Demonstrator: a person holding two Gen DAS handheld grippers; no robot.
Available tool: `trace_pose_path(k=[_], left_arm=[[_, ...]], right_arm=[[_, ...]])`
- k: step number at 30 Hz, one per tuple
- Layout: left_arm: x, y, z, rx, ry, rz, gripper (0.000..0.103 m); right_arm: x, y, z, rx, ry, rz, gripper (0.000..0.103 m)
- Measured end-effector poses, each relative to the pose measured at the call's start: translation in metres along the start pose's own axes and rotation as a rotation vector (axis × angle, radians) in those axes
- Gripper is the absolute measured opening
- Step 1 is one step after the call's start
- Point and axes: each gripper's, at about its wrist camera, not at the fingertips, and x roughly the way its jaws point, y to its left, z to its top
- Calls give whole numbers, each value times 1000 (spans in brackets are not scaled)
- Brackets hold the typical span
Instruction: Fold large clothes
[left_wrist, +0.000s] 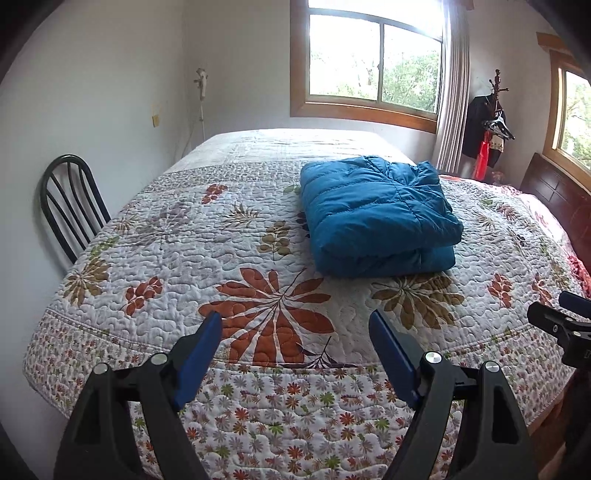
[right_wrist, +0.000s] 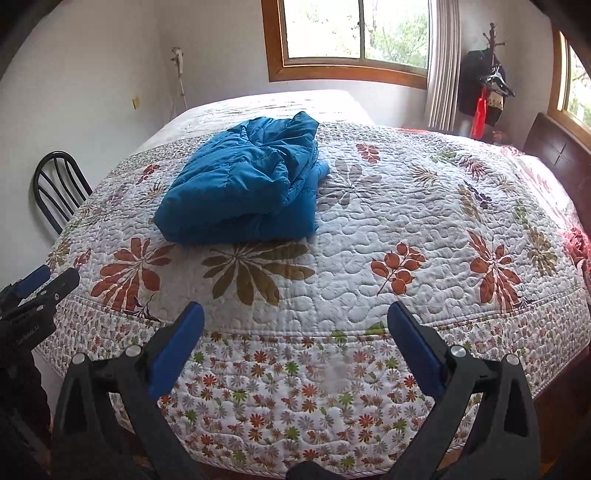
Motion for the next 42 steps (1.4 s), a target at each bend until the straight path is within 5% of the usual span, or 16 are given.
trace_pose_path(k=[42], left_arm=[[-2, -1, -7, 3, 3, 3, 82]], right_arm=[[4, 4, -3, -7, 15, -3, 99]])
